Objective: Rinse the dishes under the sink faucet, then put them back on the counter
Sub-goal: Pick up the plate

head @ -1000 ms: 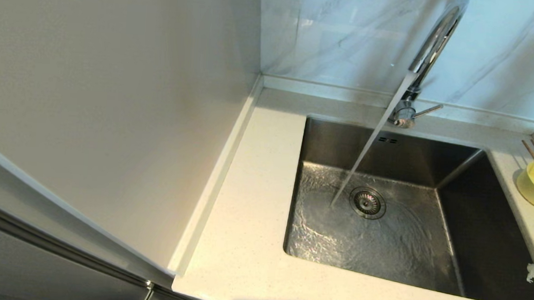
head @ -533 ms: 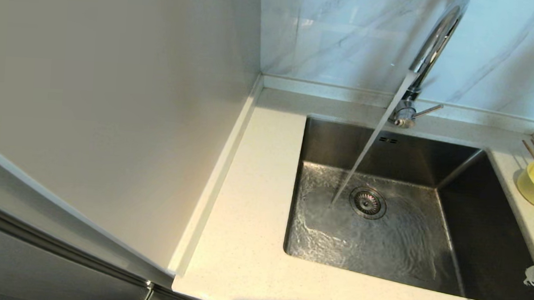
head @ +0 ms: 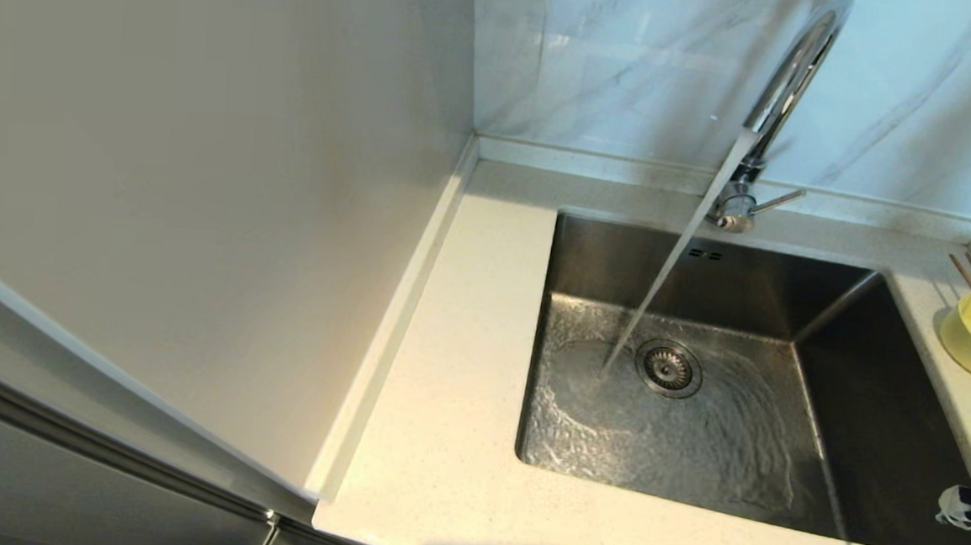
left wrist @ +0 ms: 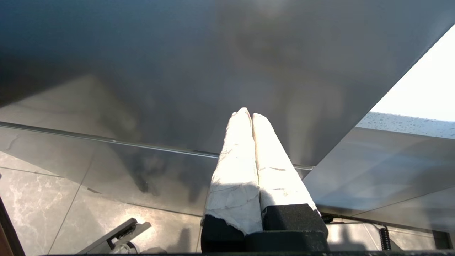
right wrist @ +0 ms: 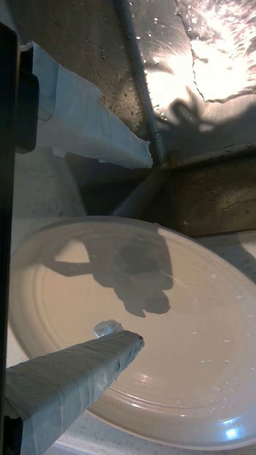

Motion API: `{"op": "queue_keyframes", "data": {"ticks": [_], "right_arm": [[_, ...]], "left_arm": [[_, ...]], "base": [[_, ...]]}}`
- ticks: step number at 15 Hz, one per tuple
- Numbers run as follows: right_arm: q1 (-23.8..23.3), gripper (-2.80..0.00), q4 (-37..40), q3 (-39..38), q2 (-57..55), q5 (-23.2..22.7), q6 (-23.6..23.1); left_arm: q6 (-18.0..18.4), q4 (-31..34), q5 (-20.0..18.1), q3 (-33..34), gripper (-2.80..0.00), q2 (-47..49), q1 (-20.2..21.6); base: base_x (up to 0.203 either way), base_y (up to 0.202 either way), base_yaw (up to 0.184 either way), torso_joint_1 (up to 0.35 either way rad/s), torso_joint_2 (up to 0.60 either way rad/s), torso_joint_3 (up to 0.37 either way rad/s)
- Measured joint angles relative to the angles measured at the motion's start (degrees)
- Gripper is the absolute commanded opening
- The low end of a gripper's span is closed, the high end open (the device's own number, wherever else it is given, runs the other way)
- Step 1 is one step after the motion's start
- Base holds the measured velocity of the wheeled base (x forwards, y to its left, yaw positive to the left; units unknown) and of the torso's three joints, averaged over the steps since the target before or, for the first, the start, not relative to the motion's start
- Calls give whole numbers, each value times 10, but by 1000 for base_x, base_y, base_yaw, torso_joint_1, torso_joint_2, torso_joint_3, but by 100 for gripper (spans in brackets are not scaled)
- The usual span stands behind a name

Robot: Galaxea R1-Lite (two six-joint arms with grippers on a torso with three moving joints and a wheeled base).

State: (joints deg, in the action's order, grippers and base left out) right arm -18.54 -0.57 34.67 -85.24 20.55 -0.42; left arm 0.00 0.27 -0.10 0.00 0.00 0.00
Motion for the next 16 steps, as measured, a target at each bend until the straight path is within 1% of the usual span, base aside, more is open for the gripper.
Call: {"op": "queue_keyframes", "data": {"ticks": [5, 6, 12, 16], "right_arm": [[-12, 0, -5, -2, -23, 0, 0], [-13, -280, -5, -3, -27, 0, 0], [-13, -280, -5, -17, -33, 0, 0], [-5, -280, -6, -19, -24, -1, -3]], "left_arm": [[0, 0, 0, 0, -280, 0, 0], [0, 0, 0, 0, -280, 0, 0], [0, 0, 0, 0, -280, 0, 0], [0, 0, 0, 0, -280, 0, 0]], "base": [[0, 0, 0, 0, 0, 0], [0, 0, 0, 0, 0, 0], [0, 0, 0, 0, 0, 0], [0, 0, 0, 0, 0, 0]]}}
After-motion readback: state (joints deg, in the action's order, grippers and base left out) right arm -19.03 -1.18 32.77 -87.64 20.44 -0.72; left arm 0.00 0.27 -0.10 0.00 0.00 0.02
